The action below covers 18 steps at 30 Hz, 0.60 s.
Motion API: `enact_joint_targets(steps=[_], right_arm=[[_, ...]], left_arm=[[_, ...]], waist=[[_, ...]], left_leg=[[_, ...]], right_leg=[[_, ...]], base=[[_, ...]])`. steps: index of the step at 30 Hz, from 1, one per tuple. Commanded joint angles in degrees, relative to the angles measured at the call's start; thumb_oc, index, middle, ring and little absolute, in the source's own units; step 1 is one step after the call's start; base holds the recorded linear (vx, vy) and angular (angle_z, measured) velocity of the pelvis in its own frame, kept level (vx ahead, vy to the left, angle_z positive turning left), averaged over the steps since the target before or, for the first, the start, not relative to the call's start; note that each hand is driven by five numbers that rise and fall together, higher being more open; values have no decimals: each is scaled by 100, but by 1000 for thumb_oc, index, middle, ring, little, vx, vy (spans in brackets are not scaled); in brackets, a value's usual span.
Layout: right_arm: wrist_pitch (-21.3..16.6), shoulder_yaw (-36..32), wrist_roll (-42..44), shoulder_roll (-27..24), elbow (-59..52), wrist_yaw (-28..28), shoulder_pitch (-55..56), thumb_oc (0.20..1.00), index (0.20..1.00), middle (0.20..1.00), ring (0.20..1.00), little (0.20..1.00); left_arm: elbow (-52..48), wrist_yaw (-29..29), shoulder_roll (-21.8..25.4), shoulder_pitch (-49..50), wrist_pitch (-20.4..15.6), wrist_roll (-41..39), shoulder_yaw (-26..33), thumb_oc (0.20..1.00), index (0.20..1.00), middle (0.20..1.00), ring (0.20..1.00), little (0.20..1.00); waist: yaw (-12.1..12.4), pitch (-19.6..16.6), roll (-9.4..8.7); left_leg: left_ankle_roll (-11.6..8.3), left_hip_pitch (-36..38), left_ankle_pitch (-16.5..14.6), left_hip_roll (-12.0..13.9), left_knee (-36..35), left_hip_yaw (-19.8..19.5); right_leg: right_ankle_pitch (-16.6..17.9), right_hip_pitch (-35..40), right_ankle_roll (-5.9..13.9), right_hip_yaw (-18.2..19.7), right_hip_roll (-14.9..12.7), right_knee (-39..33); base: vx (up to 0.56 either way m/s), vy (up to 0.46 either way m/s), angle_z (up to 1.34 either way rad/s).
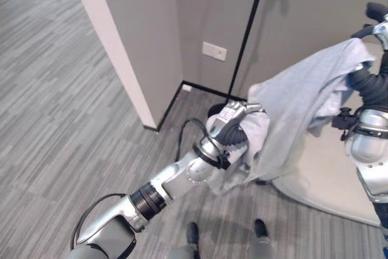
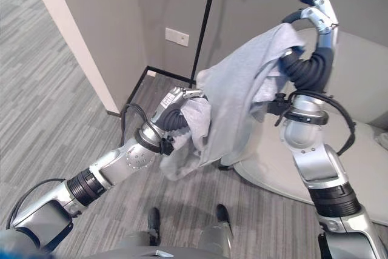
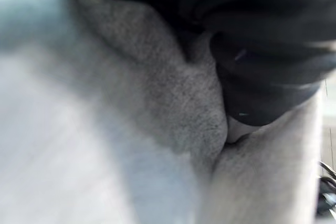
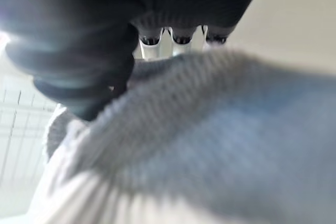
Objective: Hang the clothes on the sofa on the clothes rack.
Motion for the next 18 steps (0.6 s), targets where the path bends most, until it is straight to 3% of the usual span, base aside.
enact_joint_targets(steps=[1, 6, 9, 13, 16, 17, 18], right_arm=[[-165, -272, -52, -192, -48, -111, -573, 200, 200, 200, 200, 200], [-211, -226, -152, -321, -74, -84, -561, 200, 200, 200, 200, 200], [-269, -540, -210, -525, -202, -31, -85, 200, 200, 200, 200, 200], [-284, -707, -249, -746, -313, 155, 263, 200, 200, 200, 200, 200], [-396, -709, -177, -955, -394, 335, 402, 200, 200, 200, 200, 200], [-397, -712, -176, -956, -394, 336, 402, 200, 200, 200, 200, 200], [-419, -684, -168, -1007, -426, 337, 384, 200, 200, 200, 200, 200]], left_arm=[[-475, -47, -238, 193, -271, 44, 380, 200, 200, 200, 200, 200], [-358, -120, -454, 144, -301, -27, 408, 200, 200, 200, 200, 200], [-228, -312, -735, 63, -366, -106, 315, 200, 200, 200, 200, 200], [-125, -465, -1009, -2, -312, -390, 333, 200, 200, 200, 200, 200], [17, -369, -1266, -190, -288, -420, 355, 200, 200, 200, 200, 200], [21, -367, -1269, -193, -289, -419, 354, 200, 200, 200, 200, 200], [28, -322, -1288, -261, -282, -418, 361, 200, 200, 200, 200, 200]], waist=[[41, -211, -134], [-226, 41, -209], [-329, -6, -271], [-478, -137, -222], [-647, -170, -195], [-653, -166, -190], [-609, -133, -256]], left_leg=[[-889, 555, -486, 913, -385, 211], [-800, 1055, -787, 704, -384, 320], [-884, 1267, -920, 662, -296, 148], [-1048, 1474, -987, 904, -241, 129], [-1288, 1379, -606, 1256, 715, 167], [-1291, 1362, -621, 1263, 745, 154], [-1271, 1187, -324, 1342, 1175, 102]], right_leg=[[-174, 130, -95, -449, 750, -571], [-212, -530, -253, -564, 1567, -453], [-287, -380, -439, -561, 1495, -334], [-517, -422, -597, -669, 1536, 90], [-817, -242, -830, -722, 1631, 355], [-818, -242, -833, -732, 1632, 357], [-860, -157, -901, -715, 1621, 391]], base=[[101, 51, -54], [166, -18, -58], [183, -177, 28], [185, -202, 57], [193, -229, 32], [111, -183, 18], [162, -306, 6]])
